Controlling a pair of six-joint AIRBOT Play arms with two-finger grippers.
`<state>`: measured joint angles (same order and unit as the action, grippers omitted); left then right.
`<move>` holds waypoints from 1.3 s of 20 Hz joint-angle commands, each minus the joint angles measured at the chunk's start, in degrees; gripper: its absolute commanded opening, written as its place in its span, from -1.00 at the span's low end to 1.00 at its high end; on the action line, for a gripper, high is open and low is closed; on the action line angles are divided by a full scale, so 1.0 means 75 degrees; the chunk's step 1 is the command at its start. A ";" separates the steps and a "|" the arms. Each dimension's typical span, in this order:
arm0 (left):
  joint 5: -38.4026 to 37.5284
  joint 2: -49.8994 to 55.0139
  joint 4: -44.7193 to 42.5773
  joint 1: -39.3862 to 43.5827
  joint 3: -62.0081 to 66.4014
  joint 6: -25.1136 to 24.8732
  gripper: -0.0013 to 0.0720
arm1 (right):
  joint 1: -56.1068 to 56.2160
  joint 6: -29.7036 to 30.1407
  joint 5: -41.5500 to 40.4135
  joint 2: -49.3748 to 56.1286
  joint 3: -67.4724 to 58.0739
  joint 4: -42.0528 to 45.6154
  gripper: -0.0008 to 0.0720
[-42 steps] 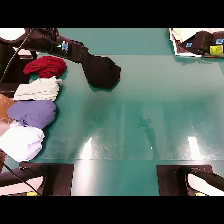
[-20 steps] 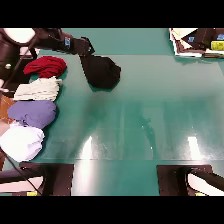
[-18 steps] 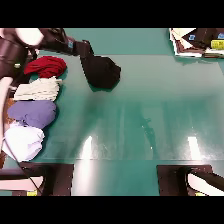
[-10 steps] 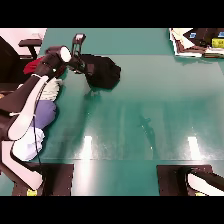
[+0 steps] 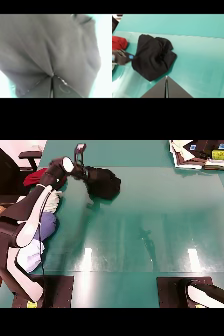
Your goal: Fold the shirts.
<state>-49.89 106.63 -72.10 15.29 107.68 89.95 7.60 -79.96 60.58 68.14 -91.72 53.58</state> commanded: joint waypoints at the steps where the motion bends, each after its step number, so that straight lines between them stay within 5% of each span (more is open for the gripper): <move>1: -0.0440 -0.0580 0.0038 -0.0012 0.1262 -0.0274 -0.91 | -0.0006 -0.0003 0.0003 -0.0219 -0.0009 0.0023 -0.92; 8: -0.0440 -0.4124 -0.0012 0.0358 0.1291 -0.0921 -0.91 | -0.0935 -0.0003 0.0006 -0.1311 -0.0009 0.0064 -0.92; 12: -0.1186 -0.4383 -0.0047 0.1682 0.1151 -0.1037 -0.91 | -0.1460 -0.0003 0.0166 -0.1719 -0.0009 0.0058 -0.92; 16: -0.0618 -0.3920 0.0029 0.3142 -0.0020 -0.1058 -0.90 | -0.1684 -0.0003 0.0388 -0.1865 -0.0009 0.0055 -0.92; 17: -0.0481 -0.3716 0.0122 0.3392 -0.0163 -0.1058 -0.58 | -0.1682 -0.0003 0.0542 -0.1856 -0.0009 0.0061 -0.92; 18: -0.0370 -0.3465 0.0195 0.3602 -0.0207 -0.1055 0.42 | -0.1682 -0.0003 0.0667 -0.1833 -0.0006 0.0061 -0.92; 19: -0.0303 -0.3273 0.0204 0.3687 -0.0201 -0.1058 0.73 | -0.1667 -0.0003 0.0755 -0.1798 -0.0003 0.0050 -0.92; 22: -0.0382 -0.3130 -0.0420 0.3179 -0.0184 -0.0962 0.73 | -0.1658 -0.0003 0.0938 -0.1763 -0.0003 0.0055 -0.92; 26: -0.1617 -0.3019 -0.0606 0.0758 -0.0245 -0.0157 0.73 | -0.1658 -0.0003 0.1122 -0.1760 -0.0003 0.0052 -0.92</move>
<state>-55.99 83.05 -75.42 30.30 106.34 84.93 -4.86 -79.99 67.48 54.87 -91.77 54.02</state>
